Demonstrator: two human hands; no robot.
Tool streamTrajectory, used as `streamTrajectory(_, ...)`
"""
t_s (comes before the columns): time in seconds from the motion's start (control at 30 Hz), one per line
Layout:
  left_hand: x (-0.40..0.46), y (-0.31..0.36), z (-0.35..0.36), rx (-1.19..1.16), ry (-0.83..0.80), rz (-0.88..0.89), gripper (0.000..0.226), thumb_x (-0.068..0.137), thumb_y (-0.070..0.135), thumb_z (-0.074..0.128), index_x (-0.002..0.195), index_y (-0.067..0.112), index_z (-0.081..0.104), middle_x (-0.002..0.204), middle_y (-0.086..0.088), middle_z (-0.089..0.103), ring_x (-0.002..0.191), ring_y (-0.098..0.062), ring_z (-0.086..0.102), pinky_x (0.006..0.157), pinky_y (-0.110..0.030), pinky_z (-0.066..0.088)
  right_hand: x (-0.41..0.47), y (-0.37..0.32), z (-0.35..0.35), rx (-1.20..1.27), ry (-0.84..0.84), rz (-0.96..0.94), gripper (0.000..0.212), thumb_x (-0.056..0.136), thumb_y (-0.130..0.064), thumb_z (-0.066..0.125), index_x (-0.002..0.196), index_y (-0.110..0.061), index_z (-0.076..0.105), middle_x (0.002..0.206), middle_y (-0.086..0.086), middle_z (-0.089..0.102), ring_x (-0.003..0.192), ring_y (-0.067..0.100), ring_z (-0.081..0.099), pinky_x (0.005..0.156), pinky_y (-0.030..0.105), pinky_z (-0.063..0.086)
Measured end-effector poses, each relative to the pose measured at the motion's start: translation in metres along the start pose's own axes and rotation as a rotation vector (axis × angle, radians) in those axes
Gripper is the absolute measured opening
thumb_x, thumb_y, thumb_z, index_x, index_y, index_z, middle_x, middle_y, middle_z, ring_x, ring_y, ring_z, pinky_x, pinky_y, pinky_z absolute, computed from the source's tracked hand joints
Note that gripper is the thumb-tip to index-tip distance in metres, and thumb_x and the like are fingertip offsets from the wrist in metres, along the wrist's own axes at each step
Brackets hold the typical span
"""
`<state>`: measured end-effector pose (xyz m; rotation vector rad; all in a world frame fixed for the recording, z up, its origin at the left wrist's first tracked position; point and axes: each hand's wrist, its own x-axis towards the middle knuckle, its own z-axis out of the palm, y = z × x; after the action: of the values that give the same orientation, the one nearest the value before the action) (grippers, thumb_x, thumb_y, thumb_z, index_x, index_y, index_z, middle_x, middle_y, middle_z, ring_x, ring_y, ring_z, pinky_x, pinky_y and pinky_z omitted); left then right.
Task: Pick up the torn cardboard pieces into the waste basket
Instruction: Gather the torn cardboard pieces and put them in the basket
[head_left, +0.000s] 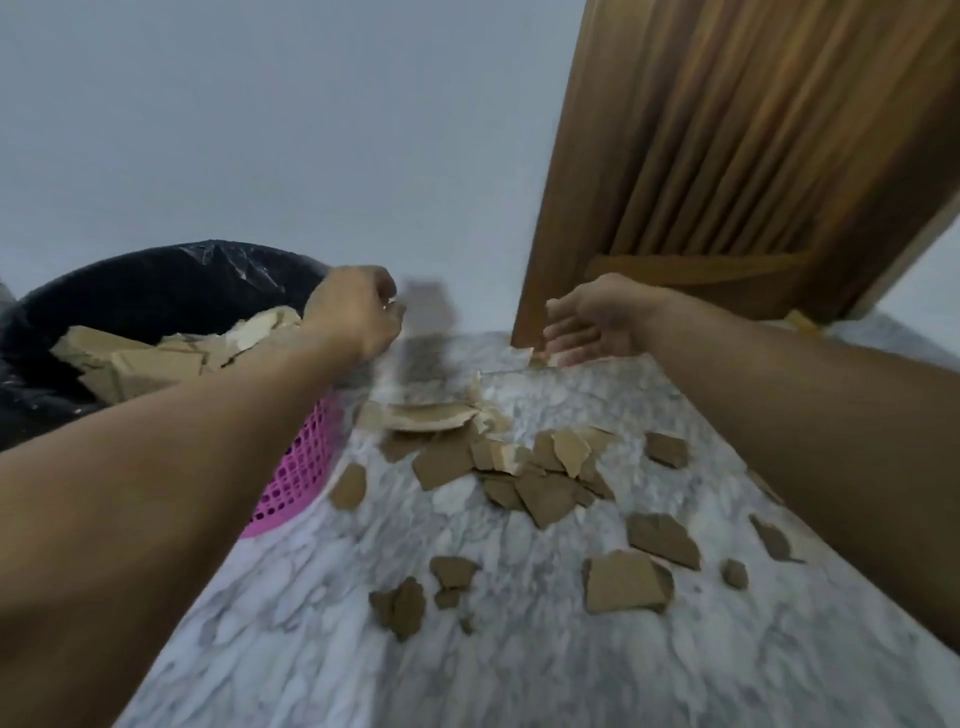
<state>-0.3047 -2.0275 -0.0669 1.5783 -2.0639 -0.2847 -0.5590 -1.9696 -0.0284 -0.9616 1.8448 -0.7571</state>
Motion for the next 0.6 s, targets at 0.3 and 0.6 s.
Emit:
streamTrajectory(0.3, -0.019, 0.091, 0.173, -0.06, -0.542, -0.006, 0.044, 0.081, 0.038, 0.073, 0.117, 0.013, 0.065, 0.119, -0.01, 0.064, 0.108, -0.025, 0.06, 0.089, -0.029, 0.048, 0.016, 0.173, -0.128, -0.002, 0.142, 0.314, 0.024, 0.101, -0.017, 0.054, 0.117, 0.001, 0.053, 0.104, 0.016, 0.061, 0.092, 0.03, 0.061, 0.085, 0.047, 0.056)
streamTrajectory(0.6, -0.058, 0.124, 0.312, 0.067, -0.865, 0.033, 0.082, 0.07, 0.055, 0.076, 0.135, 0.013, 0.051, 0.135, -0.008, 0.054, 0.121, -0.027, 0.052, 0.085, -0.03, 0.042, 0.05, 0.341, -0.165, -0.102, 0.12, 0.521, 0.046, 0.093, -0.02, 0.067, 0.128, 0.005, 0.052, 0.117, 0.021, 0.06, 0.092, 0.031, 0.062, 0.083, 0.051, 0.057)
